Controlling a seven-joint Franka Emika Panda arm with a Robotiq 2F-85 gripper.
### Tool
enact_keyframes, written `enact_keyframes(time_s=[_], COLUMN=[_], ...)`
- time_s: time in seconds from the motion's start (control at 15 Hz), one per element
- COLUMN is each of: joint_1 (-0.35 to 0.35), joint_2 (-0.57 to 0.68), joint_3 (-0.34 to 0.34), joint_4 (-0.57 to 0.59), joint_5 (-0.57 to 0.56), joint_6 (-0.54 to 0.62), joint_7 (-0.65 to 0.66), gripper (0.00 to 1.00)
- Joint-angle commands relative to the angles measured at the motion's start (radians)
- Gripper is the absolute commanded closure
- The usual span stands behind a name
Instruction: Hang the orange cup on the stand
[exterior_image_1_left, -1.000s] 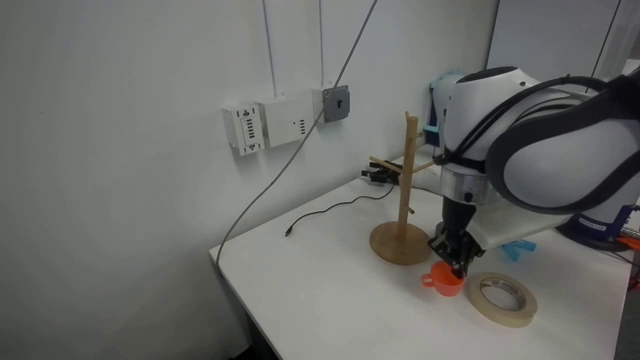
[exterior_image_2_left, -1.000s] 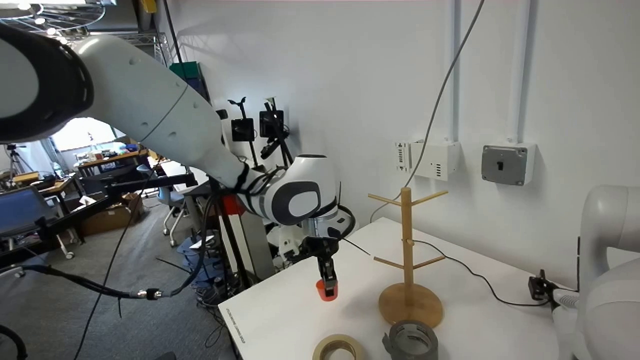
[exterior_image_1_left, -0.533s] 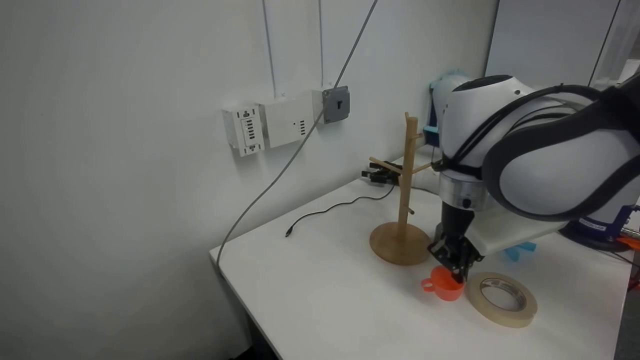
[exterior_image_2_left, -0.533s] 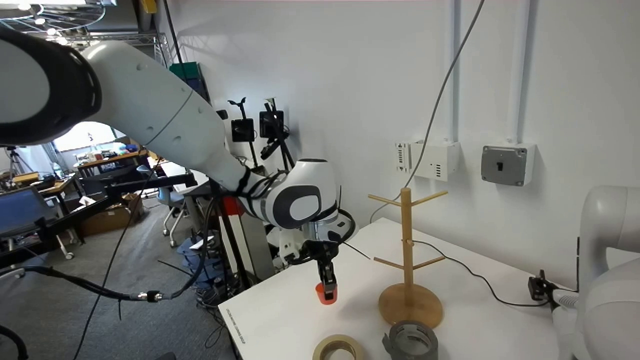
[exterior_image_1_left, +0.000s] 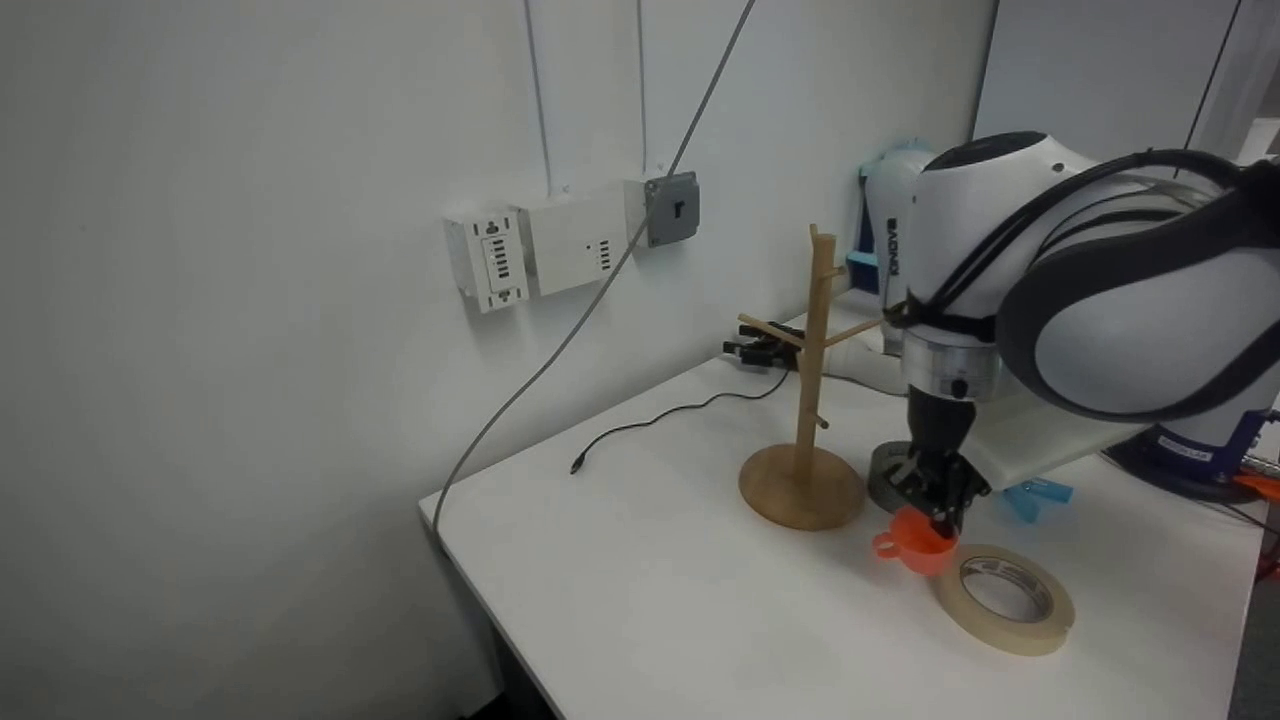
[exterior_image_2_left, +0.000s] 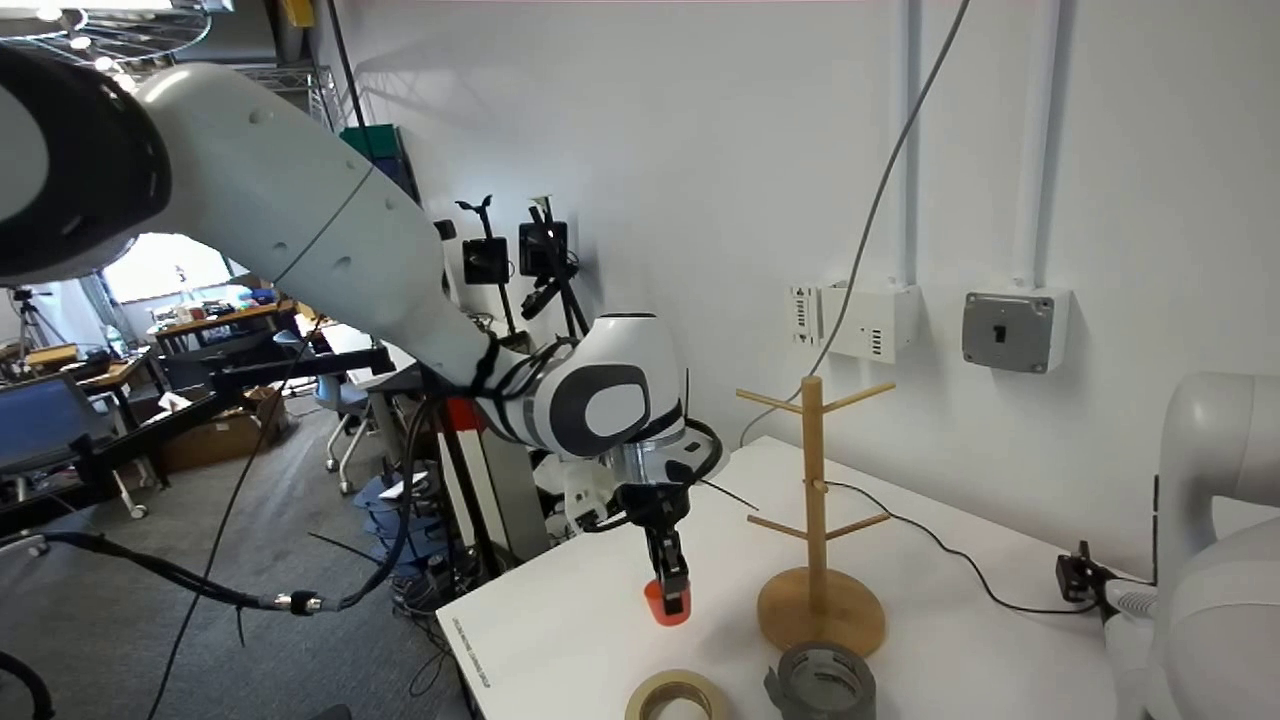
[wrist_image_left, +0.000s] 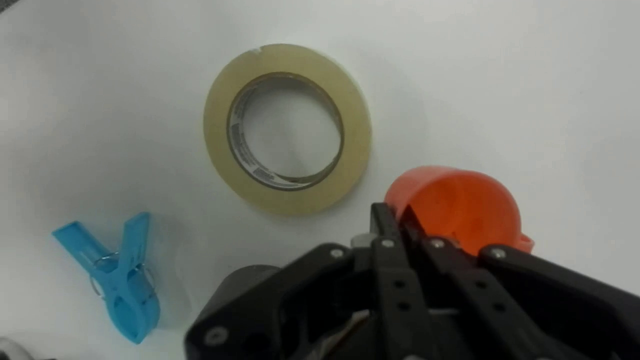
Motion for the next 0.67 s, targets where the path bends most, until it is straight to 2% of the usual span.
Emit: enact_keyframes(time_s=[0.0, 0.33, 0.6], joint_1=[-0.025, -0.079, -0.135], joint_2=[-0.107, -0.211, -0.293], joint_3=[-0.017, -0.015, 0.002], joint_4=[-0.083, -0.136, -0.155], joint_5=[-0.062, -0.108, -0.062], joint_6=[-0.065, -0.161, -0.193], joint_7=[-0.006, -0.047, -0.177], gripper=[0.99, 0.99, 0.99])
